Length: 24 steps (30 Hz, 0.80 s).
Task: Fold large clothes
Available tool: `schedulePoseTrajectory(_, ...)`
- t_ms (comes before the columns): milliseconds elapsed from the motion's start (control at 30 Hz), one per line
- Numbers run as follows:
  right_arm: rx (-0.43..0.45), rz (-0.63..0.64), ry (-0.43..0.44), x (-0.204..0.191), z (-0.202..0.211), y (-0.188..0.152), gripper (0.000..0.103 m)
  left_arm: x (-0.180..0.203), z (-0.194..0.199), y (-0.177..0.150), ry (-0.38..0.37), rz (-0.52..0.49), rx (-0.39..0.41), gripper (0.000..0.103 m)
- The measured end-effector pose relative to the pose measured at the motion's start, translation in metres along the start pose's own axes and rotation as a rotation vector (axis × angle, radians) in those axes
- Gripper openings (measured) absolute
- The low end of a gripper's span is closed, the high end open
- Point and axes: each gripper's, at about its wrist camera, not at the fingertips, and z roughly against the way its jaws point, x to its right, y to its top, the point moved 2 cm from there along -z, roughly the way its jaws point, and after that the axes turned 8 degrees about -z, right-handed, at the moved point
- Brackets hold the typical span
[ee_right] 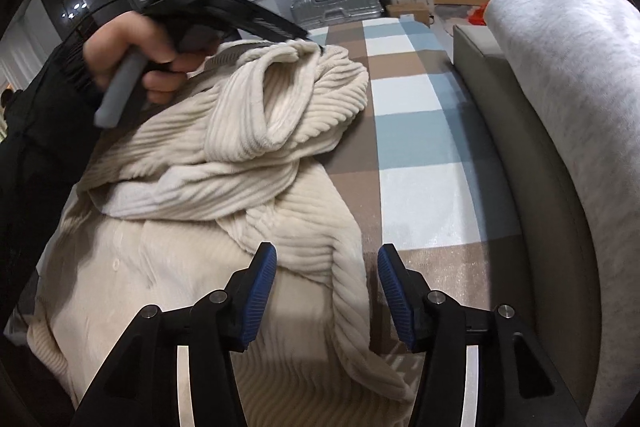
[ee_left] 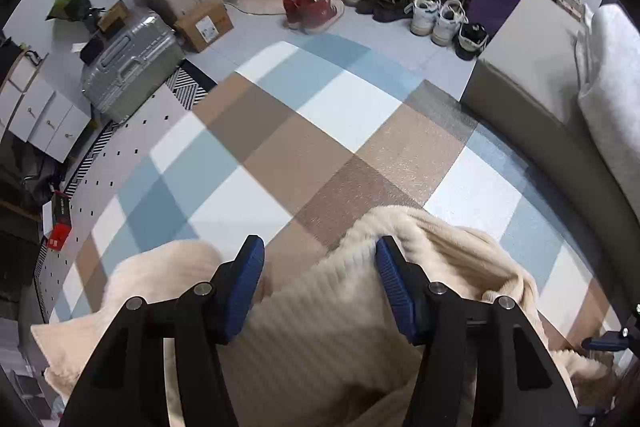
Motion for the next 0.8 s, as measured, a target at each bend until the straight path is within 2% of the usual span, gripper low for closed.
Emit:
schedulePoseTrajectory(33, -0.007, 0.01, 0.005, -0.002, -0.003, 0.001, 0.053, 0.003, -0.004, 0.0, 0.008, -0.013, -0.001, 0.052)
schedulePoseTrajectory(100, -0.013, 0.031, -0.002, -0.006, -0.011, 0.004, 0.053, 0.007, -0.002, -0.004, -0.019, -0.036, 0.012, 0.026)
schedulePoseTrajectory(133, -0.018, 0.042, -0.005, -0.009, -0.015, 0.005, 0.053, 0.01, 0.003, -0.004, -0.042, -0.044, 0.016, 0.006)
schedulePoseTrajectory(200, -0.027, 0.073, -0.011, -0.015, -0.022, 0.006, 0.047, 0.014, 0.016, -0.008, -0.007, -0.053, 0.053, 0.002)
schedulePoseTrajectory(267, -0.016, 0.114, -0.046, -0.019, -0.025, 0.004, 0.01, 0.009, 0.035, -0.009, 0.006, -0.015, 0.122, 0.001)
schedulePoseTrajectory(333, 0.008, 0.086, -0.004, -0.015, -0.015, 0.003, 0.008, -0.008, 0.06, -0.011, -0.024, 0.074, 0.209, 0.0)
schedulePoseTrajectory(367, 0.05, 0.057, 0.024, -0.011, -0.004, 0.003, 0.007, -0.017, 0.071, -0.012, -0.045, 0.115, 0.251, 0.0)
schedulePoseTrajectory(400, 0.078, 0.022, 0.04, -0.006, 0.004, 0.003, 0.006, -0.023, 0.079, -0.013, -0.059, 0.145, 0.28, 0.0)
schedulePoseTrajectory(467, 0.139, -0.121, 0.128, 0.014, 0.022, 0.005, 0.006, -0.039, 0.098, -0.018, -0.114, 0.213, 0.343, 0.0)
schedulePoseTrajectory(567, 0.158, -0.402, 0.266, 0.051, 0.024, 0.002, 0.006, -0.056, 0.105, -0.024, -0.192, 0.284, 0.389, 0.0)
schedulePoseTrajectory(600, 0.162, -0.436, 0.23, 0.057, 0.02, 0.0, 0.006, -0.061, 0.101, -0.024, -0.208, 0.308, 0.39, 0.0)
schedulePoseTrajectory(633, 0.164, -0.397, 0.137, 0.052, 0.018, -0.001, 0.009, -0.065, 0.094, -0.023, -0.201, 0.335, 0.385, 0.0)
schedulePoseTrajectory(667, 0.137, -0.32, -0.011, 0.043, 0.012, -0.002, 0.017, -0.07, 0.087, -0.022, -0.121, 0.357, 0.367, 0.0)
schedulePoseTrajectory(700, 0.107, -0.267, -0.102, 0.036, 0.008, -0.004, 0.02, -0.074, 0.078, -0.021, -0.07, 0.367, 0.342, 0.0)
schedulePoseTrajectory(733, 0.098, -0.237, -0.131, 0.032, 0.007, -0.006, 0.027, -0.074, 0.07, -0.017, -0.059, 0.37, 0.324, 0.0)
schedulePoseTrajectory(767, 0.106, -0.204, -0.124, 0.027, 0.011, -0.008, 0.037, -0.073, 0.063, -0.016, -0.052, 0.367, 0.299, 0.0)
schedulePoseTrajectory(800, 0.121, -0.186, -0.103, 0.024, 0.016, -0.009, 0.042, -0.071, 0.061, -0.017, -0.05, 0.363, 0.293, 0.0)
